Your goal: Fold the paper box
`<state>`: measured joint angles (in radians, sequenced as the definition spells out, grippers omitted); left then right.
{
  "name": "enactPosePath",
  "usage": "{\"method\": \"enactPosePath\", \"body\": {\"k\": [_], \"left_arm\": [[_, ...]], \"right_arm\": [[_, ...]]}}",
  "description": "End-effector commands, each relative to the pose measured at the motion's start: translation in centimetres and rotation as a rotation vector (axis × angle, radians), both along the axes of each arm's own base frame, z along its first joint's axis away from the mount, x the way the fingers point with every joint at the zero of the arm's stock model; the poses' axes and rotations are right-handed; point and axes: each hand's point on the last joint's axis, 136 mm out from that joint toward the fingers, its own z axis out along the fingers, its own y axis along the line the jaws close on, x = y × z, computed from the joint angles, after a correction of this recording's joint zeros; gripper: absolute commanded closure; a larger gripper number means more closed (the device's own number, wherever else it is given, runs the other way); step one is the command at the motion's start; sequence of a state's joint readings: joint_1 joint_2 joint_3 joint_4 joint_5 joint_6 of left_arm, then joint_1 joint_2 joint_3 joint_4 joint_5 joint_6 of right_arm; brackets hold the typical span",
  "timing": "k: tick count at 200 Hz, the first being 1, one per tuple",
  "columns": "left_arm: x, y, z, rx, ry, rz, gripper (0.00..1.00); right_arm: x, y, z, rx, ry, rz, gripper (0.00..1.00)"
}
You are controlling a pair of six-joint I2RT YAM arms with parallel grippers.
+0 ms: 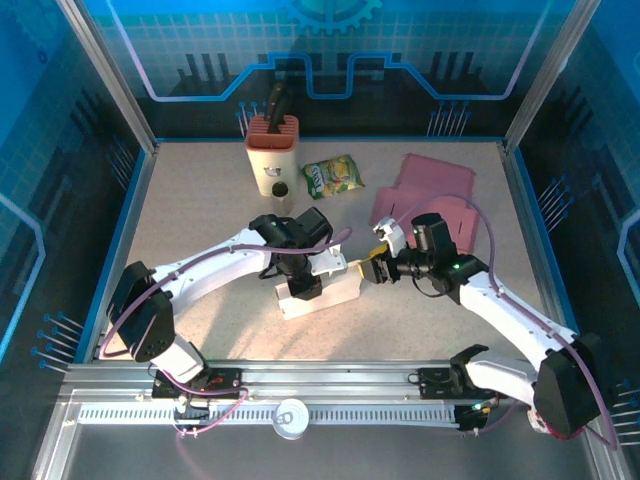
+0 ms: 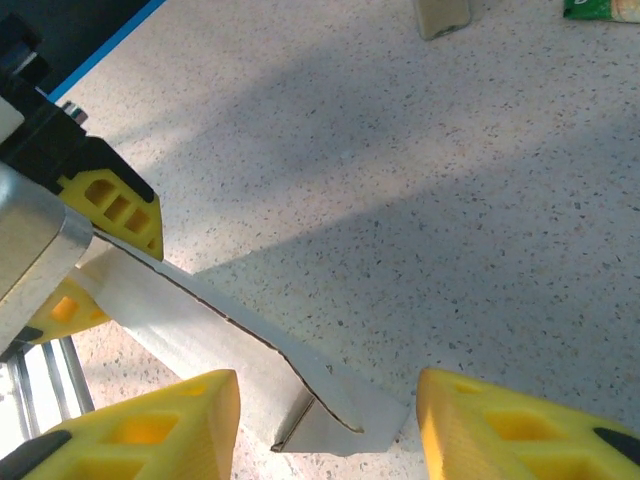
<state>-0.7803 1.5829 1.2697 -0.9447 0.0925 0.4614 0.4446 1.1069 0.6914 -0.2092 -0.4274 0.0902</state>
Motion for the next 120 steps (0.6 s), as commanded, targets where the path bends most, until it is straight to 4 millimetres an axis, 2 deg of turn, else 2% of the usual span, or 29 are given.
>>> {"method": "enactPosePath", "body": {"k": [1, 37, 120], "left_arm": [[-0.86, 0.41, -0.61, 0.014, 0.061, -0.017, 0.73], [-0.71, 0.41, -0.57, 0.015, 0.054, -0.014, 0.73], [-0.31, 0.41, -0.51, 0.021, 0.038, -0.007, 0.74]], "right_arm": [[-0.2, 1.07, 1.05, 0.002, -0.013, 0.061, 0.56], [-0.48, 1.52, 0.23, -0.008, 0.04, 0.082, 0.69], [-0.73, 1.05, 0.62, -0.049, 0.014, 0.039, 0.81]]}}
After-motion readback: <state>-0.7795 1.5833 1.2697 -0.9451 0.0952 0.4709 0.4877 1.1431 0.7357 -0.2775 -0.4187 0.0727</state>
